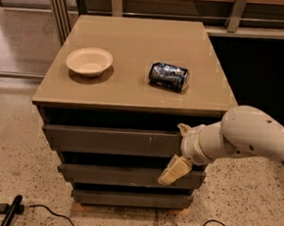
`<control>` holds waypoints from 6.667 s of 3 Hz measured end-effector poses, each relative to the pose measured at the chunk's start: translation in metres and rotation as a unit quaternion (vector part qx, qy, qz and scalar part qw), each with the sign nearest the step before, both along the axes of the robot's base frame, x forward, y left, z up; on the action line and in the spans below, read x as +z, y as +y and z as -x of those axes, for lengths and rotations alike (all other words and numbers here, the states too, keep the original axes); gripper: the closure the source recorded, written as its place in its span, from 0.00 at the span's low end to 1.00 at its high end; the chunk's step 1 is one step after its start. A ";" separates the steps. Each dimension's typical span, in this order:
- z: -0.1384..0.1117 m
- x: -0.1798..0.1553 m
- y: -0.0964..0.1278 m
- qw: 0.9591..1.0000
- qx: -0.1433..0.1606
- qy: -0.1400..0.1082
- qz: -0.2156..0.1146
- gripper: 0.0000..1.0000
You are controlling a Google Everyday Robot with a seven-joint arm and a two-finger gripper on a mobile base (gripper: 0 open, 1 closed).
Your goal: Open top drawer
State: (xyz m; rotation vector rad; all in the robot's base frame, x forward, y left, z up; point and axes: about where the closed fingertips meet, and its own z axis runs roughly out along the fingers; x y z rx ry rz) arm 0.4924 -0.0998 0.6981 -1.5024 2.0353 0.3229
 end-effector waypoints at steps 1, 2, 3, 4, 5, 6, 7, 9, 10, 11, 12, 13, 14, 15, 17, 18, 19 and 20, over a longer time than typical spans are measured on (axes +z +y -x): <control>-0.023 -0.006 0.005 1.000 -0.002 -0.025 -0.019 0.00; -0.041 -0.014 0.004 0.999 -0.008 -0.039 -0.029 0.00; -0.047 -0.029 -0.001 0.999 -0.017 -0.034 -0.037 0.00; -0.049 -0.045 -0.008 0.998 -0.026 -0.023 -0.048 0.00; -0.050 -0.049 -0.010 0.998 -0.030 -0.014 -0.056 0.00; -0.050 -0.048 -0.010 0.998 -0.030 -0.014 -0.056 0.17; -0.050 -0.048 -0.010 0.998 -0.030 -0.014 -0.056 0.41; -0.050 -0.048 -0.010 0.998 -0.030 -0.014 -0.056 0.87; -0.051 -0.036 -0.010 0.998 -0.030 -0.014 -0.056 1.00; -0.051 -0.033 -0.010 0.998 -0.030 -0.014 -0.056 1.00; -0.044 -0.030 -0.013 0.998 -0.032 -0.012 -0.055 1.00; -0.044 -0.028 -0.013 0.998 -0.032 -0.012 -0.055 1.00; -0.044 -0.028 -0.013 0.998 -0.032 -0.012 -0.055 0.86; -0.044 -0.028 -0.013 0.998 -0.032 -0.012 -0.055 0.63; -0.044 -0.028 -0.013 0.998 -0.031 -0.012 -0.055 0.17; -0.044 -0.028 -0.013 0.998 -0.031 -0.012 -0.055 0.00; -0.044 -0.028 -0.013 0.998 -0.031 -0.012 -0.055 0.18; -0.044 -0.028 -0.013 0.998 -0.031 -0.012 -0.055 0.41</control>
Offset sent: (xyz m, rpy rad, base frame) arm 0.0642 0.0000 -0.0238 0.0829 -0.1157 -0.0373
